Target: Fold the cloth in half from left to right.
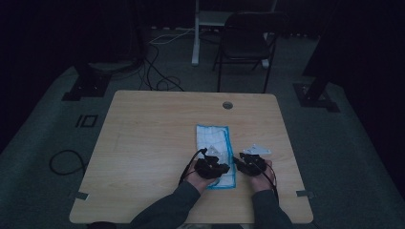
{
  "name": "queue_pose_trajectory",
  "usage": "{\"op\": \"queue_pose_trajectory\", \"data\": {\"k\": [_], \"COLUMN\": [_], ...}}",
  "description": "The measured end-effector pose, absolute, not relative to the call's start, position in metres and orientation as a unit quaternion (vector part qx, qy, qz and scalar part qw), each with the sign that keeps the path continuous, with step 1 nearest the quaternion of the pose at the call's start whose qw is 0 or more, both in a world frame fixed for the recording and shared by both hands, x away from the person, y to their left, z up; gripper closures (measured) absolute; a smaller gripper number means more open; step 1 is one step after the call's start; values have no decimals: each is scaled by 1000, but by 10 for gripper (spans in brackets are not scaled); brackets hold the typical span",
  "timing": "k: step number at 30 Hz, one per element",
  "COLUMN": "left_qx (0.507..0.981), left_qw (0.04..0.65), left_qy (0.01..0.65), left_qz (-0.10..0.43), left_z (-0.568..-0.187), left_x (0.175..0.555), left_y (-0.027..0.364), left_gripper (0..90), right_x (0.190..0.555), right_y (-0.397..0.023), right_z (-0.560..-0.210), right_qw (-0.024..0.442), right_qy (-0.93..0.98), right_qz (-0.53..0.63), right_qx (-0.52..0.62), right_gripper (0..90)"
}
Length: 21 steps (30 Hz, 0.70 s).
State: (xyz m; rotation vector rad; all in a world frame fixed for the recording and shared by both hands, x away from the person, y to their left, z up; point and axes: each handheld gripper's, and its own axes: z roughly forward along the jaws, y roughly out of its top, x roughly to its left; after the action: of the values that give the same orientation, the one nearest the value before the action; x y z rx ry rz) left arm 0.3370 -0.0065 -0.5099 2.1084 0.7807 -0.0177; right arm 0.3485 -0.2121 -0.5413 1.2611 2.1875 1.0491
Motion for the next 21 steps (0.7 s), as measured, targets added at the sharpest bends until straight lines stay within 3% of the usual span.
{"op": "queue_pose_trajectory", "data": {"k": [8,21], "left_qx": [834,836], "left_qw": [463,441], "left_qy": [300,326], "left_qz": [-25,29], "left_z": [-504,-512], "left_x": [335,334], "left_y": [-10,24], "left_gripper": [763,745], "right_x": [349,353], "right_y": [-214,-207], "right_z": [-541,-536], "right_qw": [204,210], "right_qy": [780,781], "right_qz": [374,382], "right_qx": [458,447], "right_gripper": [608,612]}}
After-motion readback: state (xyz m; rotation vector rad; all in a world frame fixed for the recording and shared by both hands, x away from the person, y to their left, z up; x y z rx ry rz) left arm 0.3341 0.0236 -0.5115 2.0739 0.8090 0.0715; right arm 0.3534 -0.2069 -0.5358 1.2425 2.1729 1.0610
